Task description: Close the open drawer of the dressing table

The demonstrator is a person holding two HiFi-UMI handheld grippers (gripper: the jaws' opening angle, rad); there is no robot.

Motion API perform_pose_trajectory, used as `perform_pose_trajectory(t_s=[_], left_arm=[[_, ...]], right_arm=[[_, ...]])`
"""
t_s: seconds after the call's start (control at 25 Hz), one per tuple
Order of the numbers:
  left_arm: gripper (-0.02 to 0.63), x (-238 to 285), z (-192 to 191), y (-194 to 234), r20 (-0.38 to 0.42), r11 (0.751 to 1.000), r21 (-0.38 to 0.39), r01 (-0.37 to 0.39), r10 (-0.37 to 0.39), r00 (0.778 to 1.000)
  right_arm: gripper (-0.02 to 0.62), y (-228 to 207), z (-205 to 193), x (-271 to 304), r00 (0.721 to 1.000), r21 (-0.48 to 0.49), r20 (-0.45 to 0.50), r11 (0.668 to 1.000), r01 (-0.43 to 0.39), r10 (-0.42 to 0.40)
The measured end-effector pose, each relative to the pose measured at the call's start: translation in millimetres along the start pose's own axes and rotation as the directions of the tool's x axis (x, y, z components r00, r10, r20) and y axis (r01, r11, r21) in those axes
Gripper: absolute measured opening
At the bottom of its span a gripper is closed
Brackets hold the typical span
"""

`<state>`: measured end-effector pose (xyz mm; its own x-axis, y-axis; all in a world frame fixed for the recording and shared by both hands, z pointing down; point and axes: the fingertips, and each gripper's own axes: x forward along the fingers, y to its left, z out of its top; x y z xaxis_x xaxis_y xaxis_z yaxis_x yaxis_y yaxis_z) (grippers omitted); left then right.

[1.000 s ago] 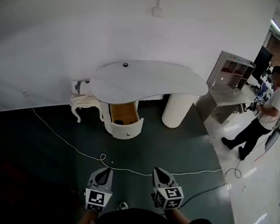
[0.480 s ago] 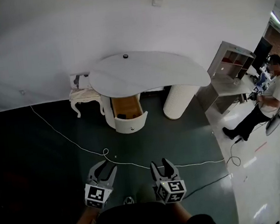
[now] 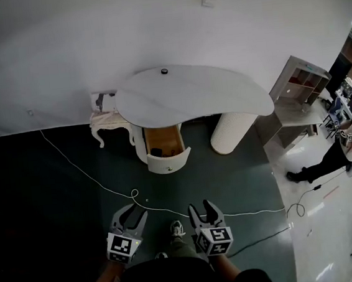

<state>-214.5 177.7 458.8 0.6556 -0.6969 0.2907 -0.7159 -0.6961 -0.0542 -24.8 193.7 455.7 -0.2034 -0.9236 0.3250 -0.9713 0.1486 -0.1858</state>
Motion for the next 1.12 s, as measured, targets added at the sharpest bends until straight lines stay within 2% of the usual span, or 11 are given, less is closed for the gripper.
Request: perform_pose_trajectory(t_s=[0.12, 0.36, 0.88, 1.12], left_arm=[[0.141, 21, 6, 4, -0.014, 1.000, 0.008, 0.005, -0.005, 1.000], [0.141, 67, 18, 12, -0.033, 0.999, -0.033, -0.008, 0.007, 0.999], [0.140, 151, 42, 37, -0.033, 0.996, -0.041, -0.082, 0.081, 0.996], [0.141, 178, 47, 42, -0.043, 0.994, -0.043, -0.099, 0.097, 0.994]], right_arm=[[0.216, -12, 7, 16, 1.000, -0.002, -0.014, 1.000, -0.006, 0.006], [0.216, -39, 15, 53, 0.998, -0.011, -0.045, 0.999, -0.036, 0.036], [0.216, -90, 37, 131, 0.988, -0.044, -0.090, 0.991, -0.127, 0.123], [0.216, -107, 33, 153, 0.980, -0.063, -0.125, 0.985, -0.162, 0.154]])
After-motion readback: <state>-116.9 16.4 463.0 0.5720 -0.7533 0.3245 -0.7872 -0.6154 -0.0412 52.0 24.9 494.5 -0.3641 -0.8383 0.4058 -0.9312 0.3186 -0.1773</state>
